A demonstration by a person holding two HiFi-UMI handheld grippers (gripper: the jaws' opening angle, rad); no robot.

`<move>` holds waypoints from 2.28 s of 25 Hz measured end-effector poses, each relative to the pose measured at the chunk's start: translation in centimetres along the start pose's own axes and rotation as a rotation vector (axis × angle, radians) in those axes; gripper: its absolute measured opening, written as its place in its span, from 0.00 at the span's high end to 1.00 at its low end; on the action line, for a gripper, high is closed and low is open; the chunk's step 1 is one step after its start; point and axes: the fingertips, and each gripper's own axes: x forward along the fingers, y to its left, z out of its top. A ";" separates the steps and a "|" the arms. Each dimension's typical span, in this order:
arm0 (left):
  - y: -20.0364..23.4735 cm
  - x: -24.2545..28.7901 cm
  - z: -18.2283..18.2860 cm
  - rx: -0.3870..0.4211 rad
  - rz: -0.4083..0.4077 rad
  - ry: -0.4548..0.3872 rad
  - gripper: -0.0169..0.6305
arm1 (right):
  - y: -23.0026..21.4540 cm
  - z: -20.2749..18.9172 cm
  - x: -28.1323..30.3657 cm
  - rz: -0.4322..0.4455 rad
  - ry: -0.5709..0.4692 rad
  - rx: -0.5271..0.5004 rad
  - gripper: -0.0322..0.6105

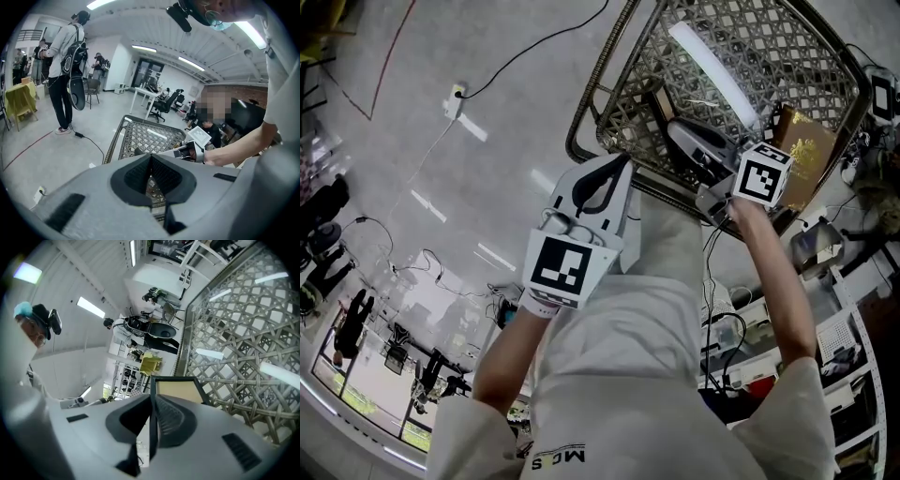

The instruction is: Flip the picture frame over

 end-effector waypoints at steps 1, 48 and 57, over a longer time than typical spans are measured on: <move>0.0 0.1 0.0 -0.001 0.001 0.001 0.94 | -0.1 0.0 0.0 0.009 -0.001 0.015 0.88; -3.9 3.2 -0.1 0.062 -0.064 0.051 0.94 | -8.2 3.5 -5.6 -0.114 -0.142 0.042 0.90; -3.9 2.9 0.1 0.074 -0.068 0.046 0.94 | -9.5 3.2 -6.2 -0.209 -0.153 0.012 0.90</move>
